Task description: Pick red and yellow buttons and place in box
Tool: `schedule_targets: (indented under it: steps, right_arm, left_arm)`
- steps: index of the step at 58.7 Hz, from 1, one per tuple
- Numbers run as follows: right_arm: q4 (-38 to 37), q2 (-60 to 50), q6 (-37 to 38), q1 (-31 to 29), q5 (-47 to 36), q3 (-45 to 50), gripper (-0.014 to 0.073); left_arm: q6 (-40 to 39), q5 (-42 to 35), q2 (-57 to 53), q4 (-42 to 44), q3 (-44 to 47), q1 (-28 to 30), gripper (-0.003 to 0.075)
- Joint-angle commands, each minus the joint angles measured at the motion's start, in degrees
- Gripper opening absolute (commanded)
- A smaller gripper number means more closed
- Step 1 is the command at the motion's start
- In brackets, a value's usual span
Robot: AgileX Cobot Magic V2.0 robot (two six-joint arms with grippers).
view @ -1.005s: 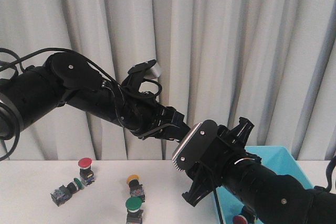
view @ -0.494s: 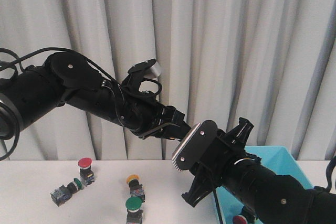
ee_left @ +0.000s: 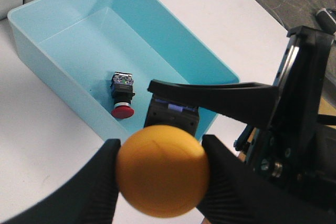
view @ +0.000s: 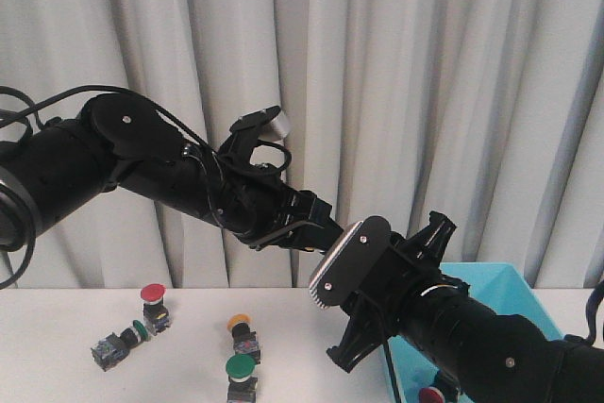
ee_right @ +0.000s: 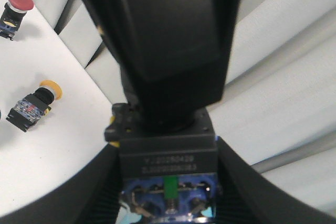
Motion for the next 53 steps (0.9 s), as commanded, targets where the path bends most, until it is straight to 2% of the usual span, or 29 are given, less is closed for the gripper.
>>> schedule_targets:
  steps: [1,14,39,53]
  right_arm:
    - [-0.9,-2.1,0.2,0.0,-3.6,-1.9,0.0151]
    - [-0.9,-2.1,0.2,0.0,-3.6,-1.9,0.0151]
    - [-0.9,-2.1,0.2,0.0,-4.1,-1.9,0.0151]
    - [-0.9,-2.1,0.2,0.0,-4.2,-1.9,0.0151]
  left_arm:
    - [0.0,-1.8,-3.2,-3.2,-1.9,-0.3,0.0246]
    - [0.0,-1.8,-3.2,-3.2,-1.9,-0.3,0.0281]
    - [-0.1,-1.0,-3.2,-3.2,-1.9,-0.3,0.0456]
    - [0.0,-0.6,-3.2,-3.1,-1.9,-0.3,0.047]
